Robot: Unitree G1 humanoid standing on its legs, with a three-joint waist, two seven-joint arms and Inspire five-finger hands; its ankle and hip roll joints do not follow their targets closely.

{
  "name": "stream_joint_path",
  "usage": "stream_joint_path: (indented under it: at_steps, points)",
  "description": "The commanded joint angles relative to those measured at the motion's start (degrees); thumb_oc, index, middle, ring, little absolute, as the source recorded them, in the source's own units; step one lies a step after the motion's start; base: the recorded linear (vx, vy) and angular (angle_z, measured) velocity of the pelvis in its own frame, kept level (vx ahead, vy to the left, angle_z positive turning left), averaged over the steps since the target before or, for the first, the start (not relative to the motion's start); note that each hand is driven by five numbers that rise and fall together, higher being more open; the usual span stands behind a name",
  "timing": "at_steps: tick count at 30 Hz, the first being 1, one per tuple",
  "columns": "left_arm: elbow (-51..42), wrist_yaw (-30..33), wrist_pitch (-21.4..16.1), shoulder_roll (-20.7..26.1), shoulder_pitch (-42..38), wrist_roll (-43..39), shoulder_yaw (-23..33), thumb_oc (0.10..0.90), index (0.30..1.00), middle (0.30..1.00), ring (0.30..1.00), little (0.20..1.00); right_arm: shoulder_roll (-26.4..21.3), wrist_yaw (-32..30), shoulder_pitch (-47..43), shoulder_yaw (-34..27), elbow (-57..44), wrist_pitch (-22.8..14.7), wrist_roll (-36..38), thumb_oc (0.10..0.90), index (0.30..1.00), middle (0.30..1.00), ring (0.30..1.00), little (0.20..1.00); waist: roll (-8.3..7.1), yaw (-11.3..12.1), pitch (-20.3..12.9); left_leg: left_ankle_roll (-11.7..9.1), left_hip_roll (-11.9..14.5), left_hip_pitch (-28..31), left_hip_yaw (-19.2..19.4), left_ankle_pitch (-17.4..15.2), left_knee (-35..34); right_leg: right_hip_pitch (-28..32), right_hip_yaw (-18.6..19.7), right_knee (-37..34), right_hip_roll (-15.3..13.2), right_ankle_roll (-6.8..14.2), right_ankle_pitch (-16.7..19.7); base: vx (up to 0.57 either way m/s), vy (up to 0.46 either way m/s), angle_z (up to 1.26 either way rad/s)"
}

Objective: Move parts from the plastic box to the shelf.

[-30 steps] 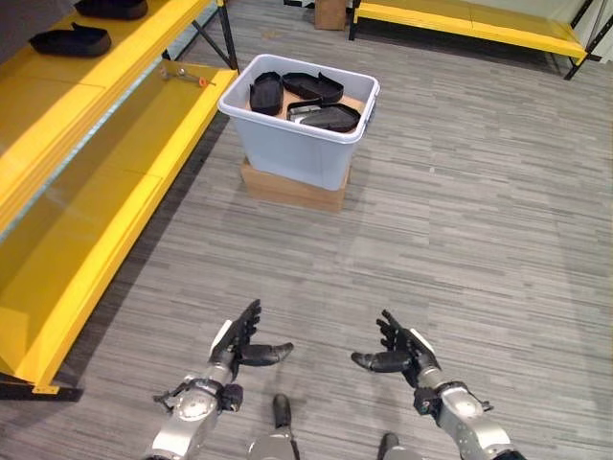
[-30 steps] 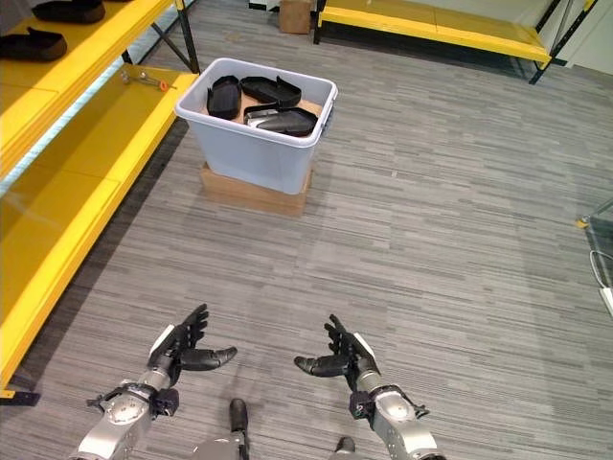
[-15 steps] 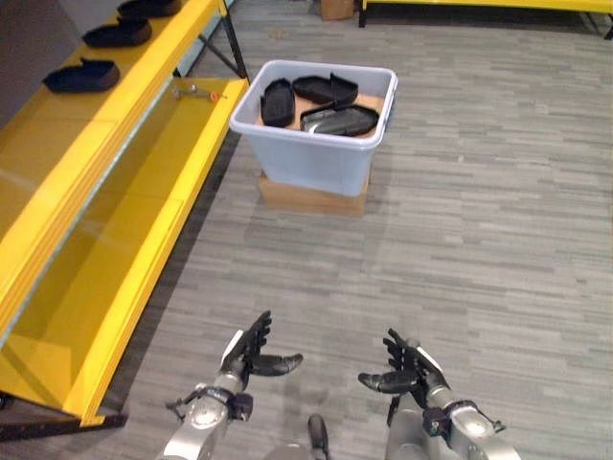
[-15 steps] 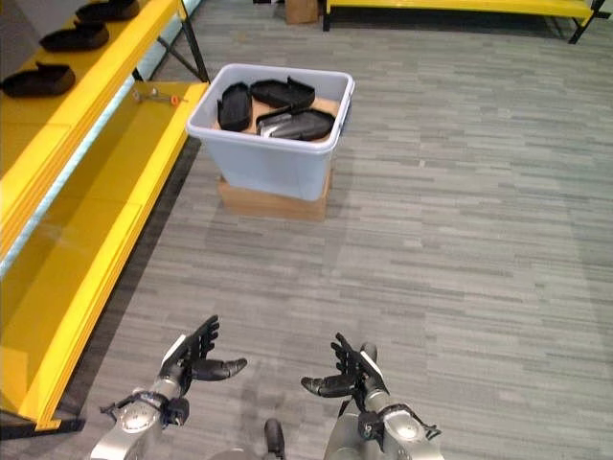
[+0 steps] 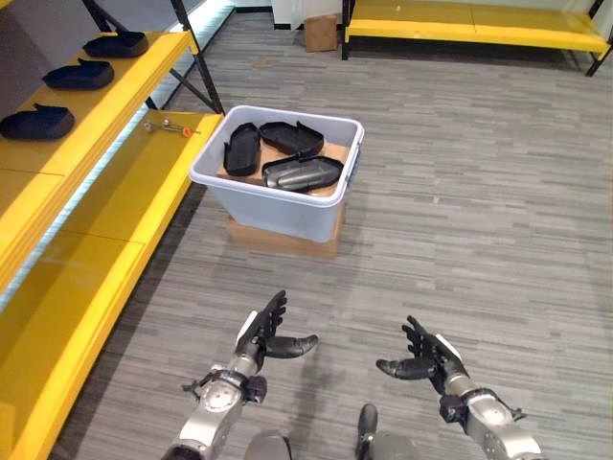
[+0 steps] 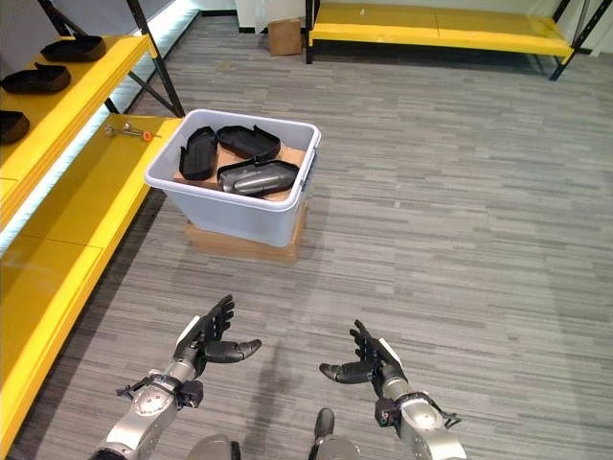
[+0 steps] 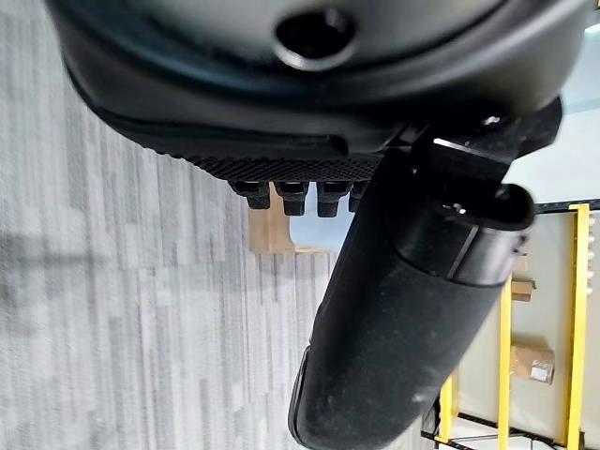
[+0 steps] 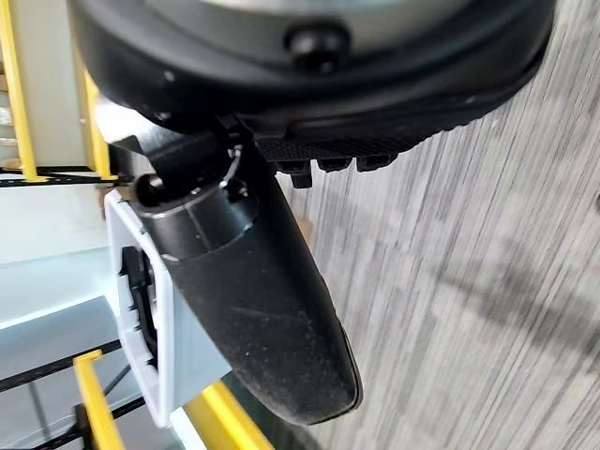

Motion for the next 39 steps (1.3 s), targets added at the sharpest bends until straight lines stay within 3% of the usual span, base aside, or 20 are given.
stream_joint_path:
  at_steps: [1, 2, 4, 6, 10, 16, 19, 22, 23, 26, 27, 28, 29, 30, 31, 32, 34, 36, 37, 39]
  points:
    - [-5.20, 1.35, -4.23, 4.32, 0.52, -0.84, 1.83, 0.900, 1.000, 1.000, 1.000, 1.000, 0.50, 0.04, -0.72, -0.80, -4.30, -4.65, 2.06, 0.900, 1.000, 1.000, 1.000, 1.000, -0.05, 2.67, 0.46, 3.21, 4.83, 4.04, 2.89, 4.47, -20.92, -0.44, 3.30, -0.32, 0.39, 8.32, 0.22, 0.29, 0.120, 0.02]
    - [-5.09, 1.47, -4.10, 4.42, 0.58, -0.63, 1.99, 0.900, 1.000, 1.000, 1.000, 1.000, 0.73, -0.04, -0.63, -0.82, -4.04, -4.79, 2.05, 0.900, 1.000, 1.000, 1.000, 1.000, 0.26, 2.93, 0.18, 3.02, 6.48, 3.54, 2.93, 6.20, -27.12, -0.19, 3.48, -0.39, 0.86, 8.72, -0.34, 0.31, 0.159, -0.08]
    - [-4.62, 1.58, -4.02, 4.70, 0.62, 0.14, 2.25, 0.900, 1.000, 1.000, 1.000, 1.000, 1.05, 0.18, -0.48, -0.51, -3.11, -5.07, 1.94, 0.900, 1.000, 1.000, 1.000, 1.000, 1.09, 3.78, -0.05, 1.45, 9.94, 2.65, 2.00, 13.25, -37.41, 1.80, 4.46, -0.78, 2.01, 9.35, -1.80, 0.32, 0.145, -0.19]
    - [-4.81, 1.41, -3.86, 5.01, 0.83, 0.23, 2.58, 0.900, 1.000, 1.000, 1.000, 1.000, 1.16, 0.31, -0.50, -0.29, -2.19, -4.90, 1.73, 0.900, 1.000, 1.000, 1.000, 1.000, 1.28, 3.95, -0.52, 0.33, 10.71, 2.36, 2.79, 14.68, -38.99, 3.75, 4.47, -0.95, 2.35, 9.56, -2.65, 0.31, 0.113, -0.36]
    - [-4.94, 1.01, -3.99, 5.59, 1.52, 0.60, 3.25, 0.900, 1.000, 1.000, 1.000, 1.000, 1.57, 0.81, -0.55, 0.04, -2.00, -4.58, 1.26, 0.900, 1.000, 1.000, 1.000, 1.000, 1.34, 4.57, -1.28, 0.08, 9.93, 4.12, 3.11, 13.27, -39.48, 5.09, 5.15, -1.19, 2.89, 9.73, -3.14, 0.18, 0.105, -0.35]
    - [-5.48, 1.63, -4.17, 6.88, 0.93, -0.26, 3.57, 0.900, 1.000, 1.000, 1.000, 1.000, 2.45, 1.50, -2.57, 0.57, -3.43, -3.46, 0.47, 0.900, 1.000, 1.000, 1.000, 1.000, -0.06, 5.64, -2.44, 3.93, 2.48, 2.04, 4.40, 7.01, -32.63, 4.61, 7.28, 2.07, -1.61, 11.43, -3.42, 0.23, 0.222, -0.25]
    - [-5.77, 1.77, -4.09, 7.21, 0.53, -0.22, 3.28, 0.900, 1.000, 1.000, 1.000, 1.000, 2.54, 1.44, -3.14, 0.48, -3.33, -3.32, 0.03, 0.900, 1.000, 1.000, 1.000, 1.000, -0.09, 5.69, -2.45, 5.16, 0.65, 1.51, 4.58, 5.52, -31.54, 3.27, 7.27, 4.89, -2.39, 12.33, -2.86, 0.13, 0.160, 0.02]
    - [-5.89, 2.02, -3.98, 7.33, 0.19, -0.03, 2.79, 0.900, 1.000, 1.000, 1.000, 1.000, 3.64, 1.24, -4.10, 0.73, -2.98, -3.10, -0.63, 0.900, 1.000, 1.000, 1.000, 1.000, 0.79, 5.33, -2.18, 7.91, -2.38, 2.46, 5.22, 3.00, -31.52, -2.22, 7.66, 16.88, -4.37, 14.96, 3.20, 0.20, 0.297, 0.08]
    - [-6.15, 1.91, -3.88, 7.42, 0.29, 0.38, 2.45, 0.900, 1.000, 1.000, 1.000, 1.000, 3.97, 1.50, -3.95, 0.81, -3.45, -3.02, -0.84, 0.900, 1.000, 1.000, 1.000, 1.000, 1.97, 4.32, -1.22, 9.39, -3.64, 4.58, 5.31, 1.92, -32.04, -5.24, 8.54, 25.77, -4.64, 16.25, 7.48, 0.12, 0.222, 0.03]
    - [-6.21, 1.76, -3.83, 7.44, 0.55, 0.76, 2.14, 0.900, 1.000, 1.000, 1.000, 1.000, 4.01, 1.85, -3.59, 1.06, -3.66, -2.76, -1.38, 0.900, 1.000, 1.000, 1.000, 1.000, 3.60, 3.84, -0.23, 10.79, -4.52, 7.27, 5.47, 0.66, -33.01, -8.12, 7.86, 32.47, -5.46, 15.96, 9.22, 0.22, 0.238, 0.02]
    - [-6.05, 1.31, -3.90, 7.38, 0.88, 0.97, 1.94, 0.900, 1.000, 1.000, 1.000, 1.000, 3.91, 2.03, -3.07, 1.05, -4.01, -2.63, -1.78, 0.900, 1.000, 1.000, 1.000, 1.000, 4.56, 3.12, 0.11, 11.25, -5.54, 9.50, 5.97, -0.16, -33.99, -11.05, 6.80, 30.63, -7.81, 15.17, 10.02, 0.15, 0.093, 0.04]
    - [-6.04, 1.31, -3.92, 7.37, 0.91, 0.97, 1.94, 0.900, 1.000, 1.000, 1.000, 1.000, 3.89, 2.03, -3.03, 1.06, -4.04, -2.62, -1.78, 0.900, 1.000, 1.000, 1.000, 1.000, 4.45, 2.95, 0.29, 11.28, -5.74, 9.80, 5.85, -0.16, -34.12, -10.80, 6.73, 30.81, -8.03, 15.24, 9.78, 0.25, 0.103, -0.08]
    - [-5.84, 1.14, -4.00, 7.24, 0.91, 0.77, 1.74, 0.900, 1.000, 1.000, 1.000, 1.000, 3.58, 1.98, -2.71, 1.14, -4.10, -2.62, -1.71, 0.900, 1.000, 1.000, 1.000, 1.000, 4.72, 2.35, 0.48, 10.98, -6.50, 10.58, 5.49, -0.44, -34.60, -11.51, 7.07, 26.60, -8.82, 14.77, 9.24, 0.24, -0.030, 0.00]
    - [-5.29, 1.20, -4.17, 6.81, 0.77, 0.31, 1.46, 0.900, 1.000, 1.000, 1.000, 1.000, 3.13, 1.70, -2.56, 1.09, -4.15, -2.56, -1.41, 0.900, 1.000, 1.000, 1.000, 1.000, 4.75, 1.43, 0.88, 10.14, -7.51, 11.42, 4.77, -1.24, -34.77, -12.60, 8.87, 17.46, -10.40, 14.33, 8.94, 0.24, -0.030, -0.06]
    - [-5.26, 1.20, -4.18, 6.78, 0.76, 0.31, 1.45, 0.900, 1.000, 1.000, 1.000, 1.000, 3.10, 1.70, -2.55, 1.08, -4.16, -2.56, -1.41, 0.900, 1.000, 1.000, 1.000, 1.000, 4.86, 1.34, 1.12, 10.12, -7.44, 11.73, 4.67, -1.30, -34.81, -12.12, 8.69, 17.23, -10.33, 14.34, 8.95, 0.31, -0.140, 0.19]
    - [-4.29, 1.23, -4.38, 6.34, 0.11, 0.56, 1.27, 0.900, 1.000, 1.000, 1.000, 1.000, 3.02, 1.24, -2.66, 0.75, -3.83, -2.76, -1.66, 0.900, 1.000, 1.000, 1.000, 1.000, 4.85, 0.35, 1.27, 8.92, -7.63, 12.78, 4.00, -2.17, -35.22, -12.59, 10.65, 5.91, -12.19, 14.99, 11.00, 0.25, -0.161, 0.27]
    - [-3.90, 1.07, -4.48, 6.36, -0.44, 1.38, 1.39, 0.900, 1.000, 1.000, 1.000, 1.000, 3.01, 1.12, -2.35, 0.25, -4.06, -2.84, -2.32, 0.900, 1.000, 1.000, 1.000, 1.000, 4.89, -0.53, 1.03, 8.13, -7.32, 14.10, 3.13, -3.10, -35.77, -14.16, 12.47, -0.71, -14.85, 15.92, 13.98, 0.30, -0.187, 0.38]
    - [-4.09, 0.90, -4.69, 6.12, -0.15, 2.14, 1.89, 0.900, 1.000, 1.000, 1.000, 1.000, 2.86, 1.47, -1.82, -0.17, -4.37, -2.74, -3.31, 0.900, 1.000, 1.000, 1.000, 1.000, 4.58, -0.65, 0.58, 7.90, -7.62, 16.02, 3.26, -4.34, -35.94, -14.54, 9.62, -2.19, -15.57, 17.00, 15.97, 0.29, -0.157, 0.32]
    - [-3.87, 0.58, -4.55, 5.89, 0.16, 2.44, 2.23, 0.900, 1.000, 1.000, 1.000, 1.000, 2.75, 1.86, -1.10, -0.61, -4.48, -2.62, -3.26, 0.900, 1.000, 1.000, 1.000, 1.000, 4.20, -0.52, -0.06, 7.74, -7.91, 16.67, 3.07, -4.86, -35.91, -13.61, 8.76, -1.93, -15.09, 16.92, 14.52, 0.20, -0.107, 0.12]
    - [-3.56, 0.33, -4.60, 5.01, -0.04, 2.59, 1.55, 0.900, 1.000, 1.000, 1.000, 1.000, 2.40, 2.31, -1.30, -0.25, -4.05, -2.41, -3.03, 0.900, 1.000, 1.000, 1.000, 1.000, 3.75, -1.01, -0.66, 7.85, -8.49, 17.15, 2.17, -5.88, -35.40, -13.16, 9.59, -1.24, -14.14, 17.11, 16.10, 0.21, -0.123, 0.16]
